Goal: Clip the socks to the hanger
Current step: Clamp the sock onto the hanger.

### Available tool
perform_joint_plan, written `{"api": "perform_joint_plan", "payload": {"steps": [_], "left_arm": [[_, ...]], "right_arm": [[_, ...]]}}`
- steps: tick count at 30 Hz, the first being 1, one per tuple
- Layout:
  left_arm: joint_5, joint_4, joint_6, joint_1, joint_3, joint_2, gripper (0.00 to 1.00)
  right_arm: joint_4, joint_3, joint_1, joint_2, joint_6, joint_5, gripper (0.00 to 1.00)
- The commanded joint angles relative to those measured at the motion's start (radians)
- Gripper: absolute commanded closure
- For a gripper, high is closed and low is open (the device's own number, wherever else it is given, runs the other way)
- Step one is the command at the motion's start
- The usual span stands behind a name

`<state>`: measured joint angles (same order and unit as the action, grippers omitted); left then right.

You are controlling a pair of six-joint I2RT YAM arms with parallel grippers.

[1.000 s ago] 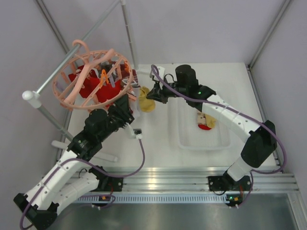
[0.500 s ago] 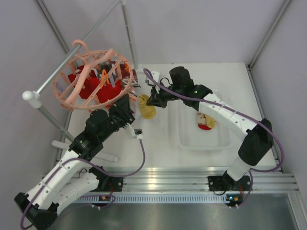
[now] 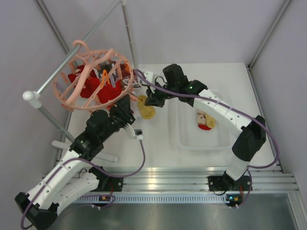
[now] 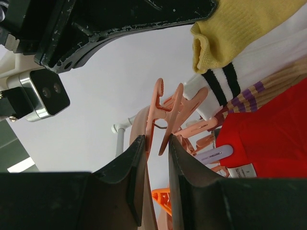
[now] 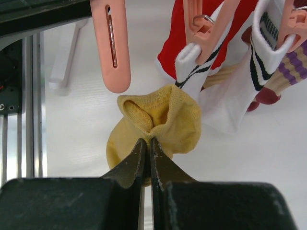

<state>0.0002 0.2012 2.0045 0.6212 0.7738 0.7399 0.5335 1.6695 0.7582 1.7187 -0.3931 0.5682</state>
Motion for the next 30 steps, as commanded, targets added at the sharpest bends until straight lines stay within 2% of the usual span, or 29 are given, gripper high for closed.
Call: {"api": "perform_joint_plan", "payload": {"steps": [1, 21, 30], "left_arm": [[0.06, -0.013, 0.138, 0.003, -0.022, 0.004, 1.0], [0.113, 0.04, 0.255, 0.003, -0.065, 0.009, 1.0], [0.136, 0.032, 0.273, 0.003, -0.079, 0.01, 1.0]], "right_arm": [[0.048, 0.065, 0.023, 0.012, -0.024, -0.007, 1.0], [0.16, 0.147, 0.023, 0.053, -0.052, -0.002, 1.0], [0.201, 0.234, 0.023, 0.087, -0.036, -0.001, 1.0]]}}
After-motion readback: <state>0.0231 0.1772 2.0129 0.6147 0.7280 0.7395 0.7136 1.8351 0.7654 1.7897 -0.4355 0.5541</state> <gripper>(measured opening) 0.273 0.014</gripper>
